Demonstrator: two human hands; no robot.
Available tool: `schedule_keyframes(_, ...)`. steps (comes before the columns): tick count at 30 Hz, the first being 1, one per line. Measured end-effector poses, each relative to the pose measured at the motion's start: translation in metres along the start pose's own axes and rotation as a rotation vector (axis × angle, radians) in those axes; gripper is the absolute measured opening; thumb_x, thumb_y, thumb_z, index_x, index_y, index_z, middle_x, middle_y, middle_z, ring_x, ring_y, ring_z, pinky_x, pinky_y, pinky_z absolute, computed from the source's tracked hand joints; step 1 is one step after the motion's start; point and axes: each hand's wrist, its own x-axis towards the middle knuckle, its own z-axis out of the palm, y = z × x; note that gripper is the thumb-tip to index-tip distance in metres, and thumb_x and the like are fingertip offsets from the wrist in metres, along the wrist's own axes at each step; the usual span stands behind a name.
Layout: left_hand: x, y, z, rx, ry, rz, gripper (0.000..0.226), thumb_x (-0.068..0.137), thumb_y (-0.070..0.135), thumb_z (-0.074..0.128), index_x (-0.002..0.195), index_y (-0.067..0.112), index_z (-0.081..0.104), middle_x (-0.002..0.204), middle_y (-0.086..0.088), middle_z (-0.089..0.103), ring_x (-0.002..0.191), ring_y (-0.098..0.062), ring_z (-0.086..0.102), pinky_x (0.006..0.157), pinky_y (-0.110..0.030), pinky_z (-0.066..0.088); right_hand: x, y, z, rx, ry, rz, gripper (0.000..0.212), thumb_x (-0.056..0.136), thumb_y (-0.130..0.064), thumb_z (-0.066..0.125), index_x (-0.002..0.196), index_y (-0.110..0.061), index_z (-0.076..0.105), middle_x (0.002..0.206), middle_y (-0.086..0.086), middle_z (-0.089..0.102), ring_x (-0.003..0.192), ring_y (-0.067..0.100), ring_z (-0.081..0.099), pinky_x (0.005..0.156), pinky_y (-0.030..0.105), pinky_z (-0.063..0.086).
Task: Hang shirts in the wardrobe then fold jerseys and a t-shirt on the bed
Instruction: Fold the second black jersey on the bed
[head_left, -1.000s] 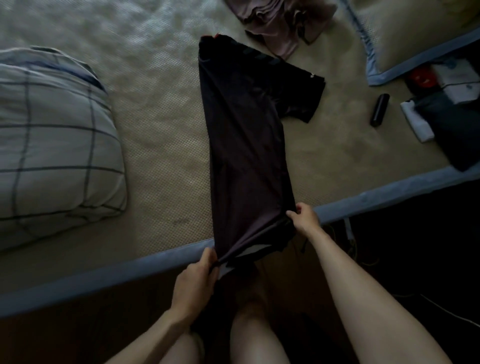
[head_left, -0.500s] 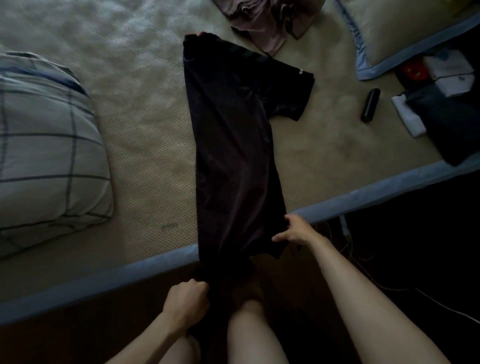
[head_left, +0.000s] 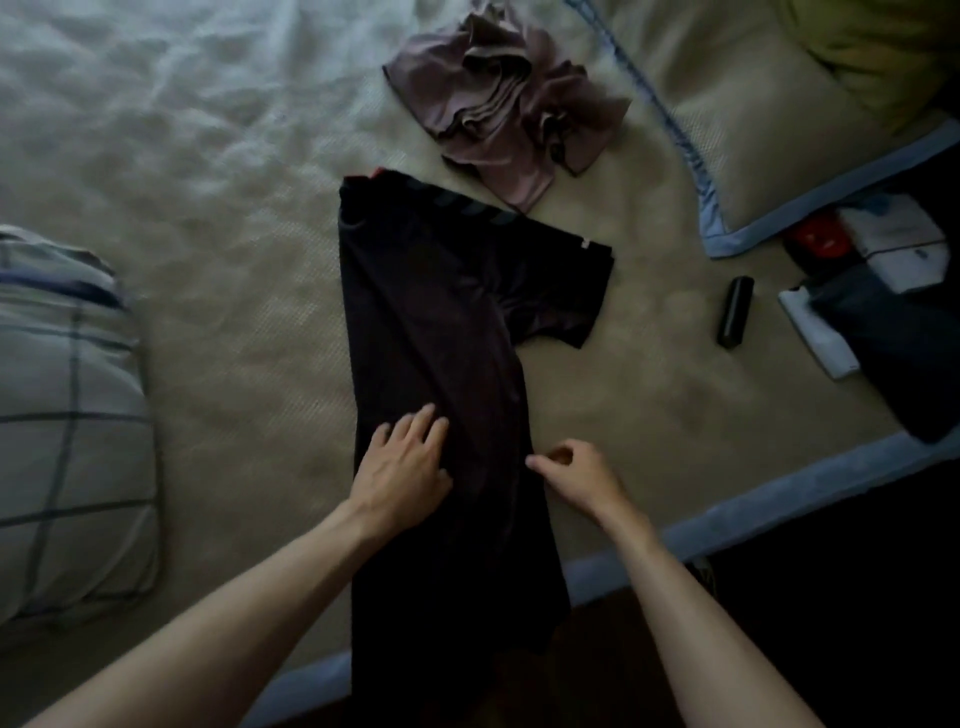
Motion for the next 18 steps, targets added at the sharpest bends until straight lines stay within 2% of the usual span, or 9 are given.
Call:
schedule_keyframes(1,0.027,-0.002,-0.005,0.012,-0.019,-0.004,0.071,0.093,0.043,0.05,0.155,0.016,0.03,0.165,-0.009,0.022,0.15,-0.028,0.029,0.12,-0.05,0.026,0.019,-0.013,-0.003,0.284,0.023,0.021,0.045,0.075,-0.055,0.077,0.091,-0.014,0.069,0.087,0.003,0.073,0.085,0.022,0.068,0.077,0.032,0.055)
schedule_keyframes(3,0.081,-0.005,-0.011,0.024,-0.038,-0.015,0.074,0.099,0.05,0.037,0.161,0.02,0.01,0.169,-0.005,0.0,0.156,-0.028,0.007,0.124,-0.053,0.008,0.052,-0.045,-0.012,0.852,-0.052,0.107,0.03,0.088,-0.04,0.069,0.1,-0.012,0.067,0.095,0.007,0.074,0.091,0.022,0.069,0.081,0.031,0.054)
schedule_keyframes(5,0.133,-0.008,-0.016,0.033,0.01,-0.029,0.073,0.097,0.054,0.023,0.161,0.023,0.005,0.169,-0.005,-0.006,0.156,-0.028,0.0,0.124,-0.054,0.001,0.087,-0.075,-0.023,1.322,-0.109,0.138,0.029,0.093,-0.032,0.062,0.112,-0.011,0.065,0.11,0.011,0.071,0.102,0.022,0.067,0.088,0.031,0.051)
schedule_keyframes(7,0.178,-0.009,-0.021,0.031,0.058,-0.054,0.078,0.09,0.056,0.008,0.161,0.023,0.005,0.169,-0.005,-0.005,0.156,-0.028,0.001,0.123,-0.054,0.0,0.111,-0.105,-0.029,1.581,-0.127,0.116,0.03,0.094,-0.032,0.061,0.112,-0.01,0.068,0.113,0.014,0.07,0.101,0.025,0.066,0.088,0.033,0.051)
schedule_keyframes(9,0.212,-0.011,-0.027,0.007,0.099,-0.067,0.079,0.089,0.055,0.004,0.161,0.022,0.007,0.169,-0.005,0.0,0.156,-0.026,0.002,0.123,-0.053,-0.001,0.124,-0.132,-0.031,1.747,-0.145,0.105,0.036,0.092,-0.037,0.063,0.113,-0.01,0.071,0.114,0.016,0.072,0.104,0.029,0.068,0.09,0.038,0.051)
schedule_keyframes(11,0.238,-0.008,-0.03,0.007,0.143,-0.049,0.073,0.093,0.052,0.01,0.161,0.024,0.01,0.169,-0.004,0.003,0.156,-0.023,0.003,0.123,-0.051,-0.004,0.135,-0.146,-0.034,1.846,-0.102,0.111,0.039,0.09,-0.04,0.064,0.117,-0.012,0.07,0.113,0.015,0.074,0.109,0.032,0.067,0.091,0.042,0.05)
schedule_keyframes(13,0.263,-0.007,-0.029,-0.013,0.141,-0.034,0.066,0.1,0.051,0.018,0.161,0.03,0.006,0.17,-0.001,-0.001,0.156,-0.02,-0.002,0.123,-0.051,-0.009,0.141,-0.155,-0.04,1.852,-0.023,0.189,0.031,0.088,-0.037,0.067,0.109,-0.014,0.069,0.106,0.015,0.075,0.105,0.032,0.065,0.091,0.043,0.049)
schedule_keyframes(15,0.286,-0.008,-0.026,-0.02,0.145,-0.065,0.062,0.104,0.051,0.02,0.16,0.034,0.001,0.169,0.001,-0.006,0.156,-0.018,-0.007,0.123,-0.053,-0.013,0.152,-0.16,-0.044,1.826,0.062,0.32,0.025,0.087,-0.034,0.07,0.102,-0.015,0.066,0.106,0.015,0.068,0.103,0.032,0.061,0.099,0.046,0.045)
schedule_keyframes(18,0.306,-0.012,-0.013,0.029,0.151,-0.098,0.061,0.105,0.052,0.015,0.159,0.036,-0.01,0.168,0.002,-0.015,0.155,-0.017,-0.014,0.121,-0.055,-0.014,0.163,-0.162,-0.051,1.806,0.115,0.307,0.026,0.091,-0.03,0.065,0.112,-0.014,0.066,0.112,0.013,0.063,0.102,0.03,0.06,0.103,0.046,0.041)
